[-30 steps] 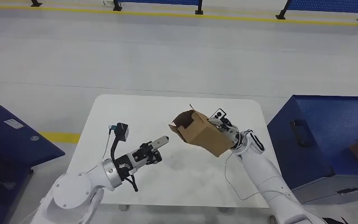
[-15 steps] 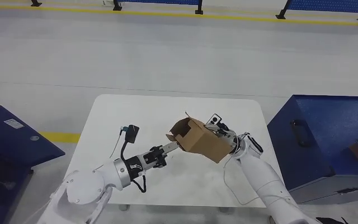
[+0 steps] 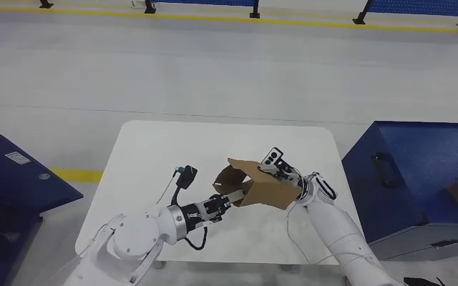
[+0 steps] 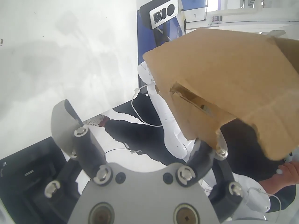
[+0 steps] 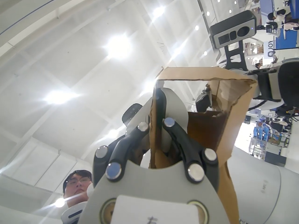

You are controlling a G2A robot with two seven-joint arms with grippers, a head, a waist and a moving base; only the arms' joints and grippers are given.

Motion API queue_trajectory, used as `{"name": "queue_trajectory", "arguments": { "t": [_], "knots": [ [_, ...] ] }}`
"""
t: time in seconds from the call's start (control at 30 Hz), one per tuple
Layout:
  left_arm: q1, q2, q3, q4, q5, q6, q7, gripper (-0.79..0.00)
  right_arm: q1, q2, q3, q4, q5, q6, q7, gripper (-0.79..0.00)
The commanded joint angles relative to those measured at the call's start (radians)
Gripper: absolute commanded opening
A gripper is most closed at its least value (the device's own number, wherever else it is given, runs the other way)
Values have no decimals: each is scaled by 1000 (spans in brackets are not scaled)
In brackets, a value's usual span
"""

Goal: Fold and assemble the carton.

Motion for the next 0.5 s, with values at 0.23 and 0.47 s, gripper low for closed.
{"name": "queue_trajectory", "arguments": {
  "t": [0.23, 0.47],
  "knots": [
    [10, -1, -16, -26, -8, -9, 35, 0, 1, -4, 7, 12, 6, 15, -3, -785],
    [57, 8, -100, -97, -18, -12, 67, 0, 5, -8, 5, 24, 21, 63, 24, -785]
  ]
}}
